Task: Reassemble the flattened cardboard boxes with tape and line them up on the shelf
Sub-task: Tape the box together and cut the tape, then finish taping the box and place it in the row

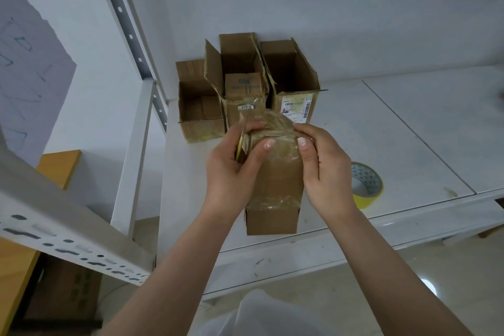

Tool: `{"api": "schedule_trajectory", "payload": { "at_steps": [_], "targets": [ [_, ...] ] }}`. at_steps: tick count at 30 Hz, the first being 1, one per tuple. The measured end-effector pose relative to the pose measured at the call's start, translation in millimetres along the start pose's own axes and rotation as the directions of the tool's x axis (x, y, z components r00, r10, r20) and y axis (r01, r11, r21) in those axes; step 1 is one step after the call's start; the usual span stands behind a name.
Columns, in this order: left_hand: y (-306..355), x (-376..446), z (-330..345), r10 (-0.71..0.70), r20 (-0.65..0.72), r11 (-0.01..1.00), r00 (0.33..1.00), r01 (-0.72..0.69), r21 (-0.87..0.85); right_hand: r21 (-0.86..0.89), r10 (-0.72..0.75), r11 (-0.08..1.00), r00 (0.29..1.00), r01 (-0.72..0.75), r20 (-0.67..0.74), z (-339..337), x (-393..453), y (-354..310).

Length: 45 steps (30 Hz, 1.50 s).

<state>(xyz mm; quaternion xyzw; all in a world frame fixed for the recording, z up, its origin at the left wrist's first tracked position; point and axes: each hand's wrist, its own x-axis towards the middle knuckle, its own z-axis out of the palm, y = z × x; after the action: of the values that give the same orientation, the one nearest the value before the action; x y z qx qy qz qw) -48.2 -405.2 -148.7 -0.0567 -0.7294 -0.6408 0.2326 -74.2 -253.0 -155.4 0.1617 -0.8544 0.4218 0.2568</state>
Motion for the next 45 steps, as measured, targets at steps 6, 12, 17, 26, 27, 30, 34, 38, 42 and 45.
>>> {"api": "schedule_trajectory", "payload": {
  "at_steps": [6,12,17,26,27,30,34,38,42,45],
  "targets": [
    [-20.4,-1.0,-5.9,-0.111,0.105,0.991,0.988,0.118,-0.062,-0.049,-0.086,0.995,0.994,0.089,0.062,-0.5,-12.1,14.5],
    [-28.5,-5.0,-30.0,-0.111,0.193,0.993,0.975,0.115,-0.010,0.059,-0.086,0.995,0.991,0.080,0.105,-1.3,-18.9,17.2],
    [-24.2,-14.6,-36.8,-0.137,0.147,0.987,0.980,0.123,0.100,-0.022,0.049,0.999,0.996,-0.047,0.071,5.6,-1.6,24.8],
    [-33.7,-15.7,-54.6,-0.188,0.080,0.972,0.979,0.173,0.162,0.093,0.342,0.912,0.864,-0.400,0.369,16.4,47.7,35.6],
    [-35.4,-14.9,-56.5,-0.182,0.024,0.960,0.983,0.173,0.218,0.111,0.355,0.906,0.875,-0.409,0.329,15.6,47.0,37.0],
    [-38.4,-10.7,-59.6,-0.194,-0.183,0.884,0.964,0.253,0.394,0.095,0.433,0.890,0.891,-0.447,0.136,10.4,43.9,41.8],
    [-38.8,-1.9,-57.8,-0.228,-0.258,0.843,0.939,0.323,0.430,-0.021,0.482,0.876,0.875,-0.481,0.046,2.1,38.3,51.1],
    [-32.2,6.3,-50.9,-0.213,-0.166,0.791,0.963,0.270,0.548,-0.038,0.467,0.883,0.865,-0.468,0.185,-5.6,34.4,53.5],
    [-27.6,20.1,-40.2,-0.202,-0.055,0.698,0.978,0.183,0.692,0.090,0.483,0.849,0.834,-0.520,0.266,-15.8,30.6,53.6],
    [-28.1,29.7,-31.2,-0.157,-0.107,0.617,0.982,0.182,0.765,0.147,0.516,0.816,0.818,-0.559,0.254,-21.6,24.3,50.1]
  ]
}}
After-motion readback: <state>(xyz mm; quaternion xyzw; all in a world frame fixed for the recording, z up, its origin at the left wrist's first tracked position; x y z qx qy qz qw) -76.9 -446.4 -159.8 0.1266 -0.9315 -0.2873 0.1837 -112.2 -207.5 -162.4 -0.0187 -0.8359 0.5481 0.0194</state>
